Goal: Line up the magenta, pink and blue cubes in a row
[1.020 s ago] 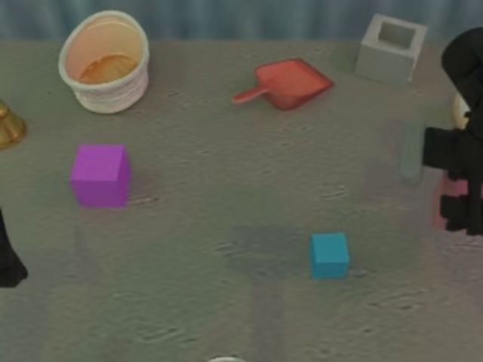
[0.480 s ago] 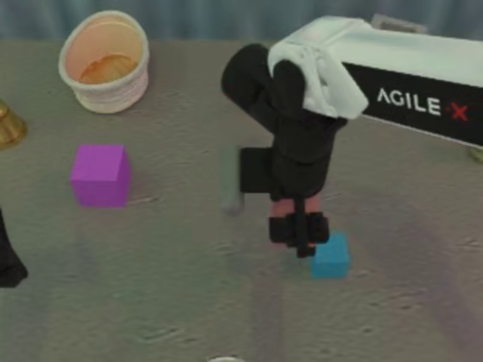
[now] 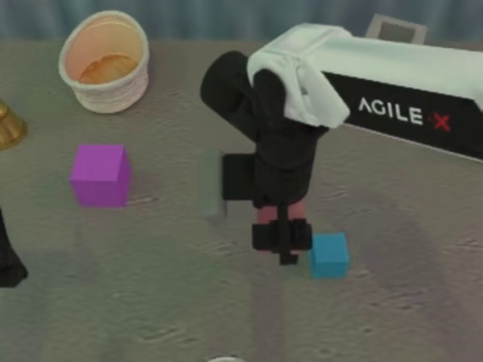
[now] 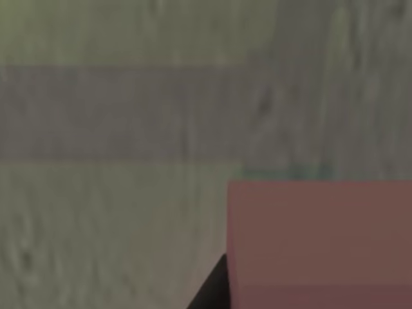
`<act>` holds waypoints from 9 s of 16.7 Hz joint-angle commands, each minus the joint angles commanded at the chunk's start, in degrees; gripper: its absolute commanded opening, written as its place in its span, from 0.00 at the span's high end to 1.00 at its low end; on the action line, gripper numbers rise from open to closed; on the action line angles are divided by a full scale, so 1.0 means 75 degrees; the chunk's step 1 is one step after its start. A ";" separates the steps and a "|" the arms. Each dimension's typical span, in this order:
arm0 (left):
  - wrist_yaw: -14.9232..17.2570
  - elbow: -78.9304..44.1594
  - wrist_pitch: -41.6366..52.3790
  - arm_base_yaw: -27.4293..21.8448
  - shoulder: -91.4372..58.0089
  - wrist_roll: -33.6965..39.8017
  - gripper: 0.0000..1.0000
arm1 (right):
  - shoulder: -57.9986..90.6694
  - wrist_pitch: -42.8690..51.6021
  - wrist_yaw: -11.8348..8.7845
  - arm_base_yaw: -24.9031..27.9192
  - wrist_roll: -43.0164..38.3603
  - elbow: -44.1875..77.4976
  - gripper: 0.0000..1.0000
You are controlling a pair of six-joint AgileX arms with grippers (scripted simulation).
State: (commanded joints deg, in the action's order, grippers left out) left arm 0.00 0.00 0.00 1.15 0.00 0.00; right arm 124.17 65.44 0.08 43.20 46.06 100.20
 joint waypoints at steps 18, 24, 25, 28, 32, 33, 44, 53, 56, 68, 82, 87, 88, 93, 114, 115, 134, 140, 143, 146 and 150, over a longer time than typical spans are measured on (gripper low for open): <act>0.0000 0.0000 0.0000 0.0000 0.0000 0.0000 0.00 | 0.0573 -0.1698 0.0005 0.0031 -0.0005 -0.1173 0.55; 0.0000 0.0000 0.0000 0.0000 0.0000 0.0000 0.00 | 0.0573 -0.1698 0.0005 0.0031 -0.0005 -0.1173 0.10; 0.0000 0.0000 0.0000 0.0000 0.0000 0.0000 0.00 | 0.0573 -0.1698 0.0005 0.0031 -0.0005 -0.1173 0.02; 0.0000 0.0000 0.0000 0.0000 0.0000 0.0000 0.00 | 0.0573 -0.1698 0.0005 0.0031 -0.0005 -0.1173 0.00; 0.0000 0.0000 0.0000 0.0000 0.0000 0.0000 0.00 | 0.0573 -0.1698 0.0005 0.0031 -0.0005 -0.1173 0.00; 0.0000 0.0000 0.0000 0.0000 0.0000 0.0000 0.00 | 0.0573 -0.1698 0.0005 0.0031 -0.0005 -0.1173 0.00; 0.0000 0.0000 0.0000 0.0000 0.0000 0.0000 0.00 | -0.0051 0.0110 -0.0001 0.0084 0.0014 0.0014 0.00; 0.0029 -0.1115 0.0737 -0.0140 -0.1123 0.0105 0.00 | -0.1204 -0.0718 -0.0039 -0.0476 -0.0448 -0.0927 0.00; 0.0027 -0.2658 0.1698 -0.0281 -0.2773 0.0224 0.00 | -0.2792 -0.1642 -0.0104 -0.1103 -0.1029 -0.2172 0.00; -0.0030 -1.0349 0.6823 -0.1061 -1.2822 0.0698 0.00 | -1.1899 -0.6266 -0.0224 -0.4249 -0.4338 -0.9581 0.00; 0.0026 -1.4111 0.9047 -0.1447 -1.7063 0.0975 0.00 | -1.6556 -0.8725 -0.0011 -0.5684 -0.6141 -1.3361 0.00; 0.0028 -1.3714 0.8474 -0.1428 -1.7259 0.0949 0.00 | -1.6556 -0.8725 -0.0011 -0.5684 -0.6141 -1.3361 0.00; 0.0029 -1.3531 0.8157 -0.1429 -1.7371 0.0950 0.00 | -1.6556 -0.8725 -0.0011 -0.5684 -0.6141 -1.3361 0.00; 0.0034 -1.2724 0.6843 -0.1436 -1.7867 0.0954 0.00 | -1.6556 -0.8725 -0.0011 -0.5684 -0.6141 -1.3361 0.00; 0.0035 -1.2689 0.6795 -0.1437 -1.7893 0.0954 1.00 | -1.6556 -0.8725 -0.0011 -0.5684 -0.6141 -1.3361 0.00; 0.0035 -1.2689 0.6795 -0.1437 -1.7893 0.0954 1.00 | -1.6556 -0.8725 -0.0011 -0.5684 -0.6141 -1.3361 0.00; 0.0014 -1.3634 0.8514 -0.1438 -1.7081 0.1061 1.00 | -1.6556 -0.8725 -0.0011 -0.5684 -0.6141 -1.3361 0.00; 0.0005 -1.2232 0.8243 -0.3089 -1.5966 0.2778 1.00 | -1.6556 -0.8725 -0.0011 -0.5684 -0.6141 -1.3361 0.00; 0.0001 -1.1392 0.8078 -0.4073 -1.5299 0.3838 1.00 | -1.6556 -0.8725 -0.0011 -0.5684 -0.6141 -1.3361 0.00; -0.0007 -1.0913 0.7963 -0.4600 -1.4886 0.4371 1.00 | -1.6556 -0.8725 -0.0011 -0.5684 -0.6141 -1.3361 0.00; -0.0005 -1.0916 0.7975 -0.4587 -1.4902 0.4366 1.00 | -1.6556 -0.8725 -0.0011 -0.5684 -0.6141 -1.3361 0.00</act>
State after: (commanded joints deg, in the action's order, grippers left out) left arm -0.04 -81.87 59.81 -33.26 -111.76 32.75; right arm 0.00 0.00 0.00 0.57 0.00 0.00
